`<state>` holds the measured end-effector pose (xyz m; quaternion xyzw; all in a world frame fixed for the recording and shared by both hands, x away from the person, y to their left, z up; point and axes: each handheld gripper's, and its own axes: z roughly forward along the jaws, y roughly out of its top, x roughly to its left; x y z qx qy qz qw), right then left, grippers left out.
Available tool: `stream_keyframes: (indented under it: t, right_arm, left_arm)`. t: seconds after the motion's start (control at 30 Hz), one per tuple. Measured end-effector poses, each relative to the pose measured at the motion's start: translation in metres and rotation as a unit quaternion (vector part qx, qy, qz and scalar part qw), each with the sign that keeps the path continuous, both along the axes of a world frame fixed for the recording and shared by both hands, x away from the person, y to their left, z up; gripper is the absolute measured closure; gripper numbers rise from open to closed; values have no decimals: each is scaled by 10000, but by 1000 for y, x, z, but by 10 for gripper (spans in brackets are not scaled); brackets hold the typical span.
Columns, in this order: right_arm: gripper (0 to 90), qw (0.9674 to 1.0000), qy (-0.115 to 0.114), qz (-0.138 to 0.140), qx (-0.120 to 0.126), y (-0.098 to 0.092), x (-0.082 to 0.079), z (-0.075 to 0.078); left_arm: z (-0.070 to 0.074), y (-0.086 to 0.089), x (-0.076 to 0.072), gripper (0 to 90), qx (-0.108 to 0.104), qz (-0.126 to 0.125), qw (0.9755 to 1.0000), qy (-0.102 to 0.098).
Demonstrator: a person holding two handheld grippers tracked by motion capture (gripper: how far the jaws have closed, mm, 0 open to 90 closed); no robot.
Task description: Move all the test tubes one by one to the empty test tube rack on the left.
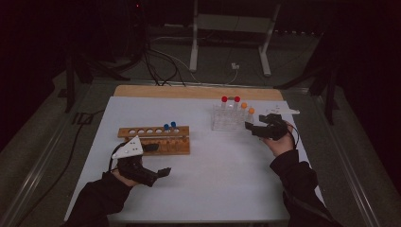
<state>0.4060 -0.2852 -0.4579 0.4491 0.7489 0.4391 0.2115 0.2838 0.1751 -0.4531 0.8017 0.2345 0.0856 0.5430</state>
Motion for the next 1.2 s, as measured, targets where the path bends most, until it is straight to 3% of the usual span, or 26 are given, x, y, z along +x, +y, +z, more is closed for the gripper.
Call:
stream_keyframes:
  t: [0.17, 0.6, 0.93, 1.2]
  right_arm:
    - [434, 10000, -54, -24, -14, -1, 6, -2]
    - [640, 9996, 66, -152, -245, 5, 25, -4]
    - [726, 9990, 119, -230, -373, 8, 30, -7]
    - [744, 9988, 110, -248, -407, 6, 31, -2]
  left_arm:
    - [-1, -1, 0, 13, 29, -6, 10000, 9]
    - [-2, -1, 1, 13, 73, 5, 10000, 16]
    - [-3, -1, 1, 13, 84, -11, 10000, 24]
    - [-3, 0, 2, 13, 101, -4, 9999, 49]
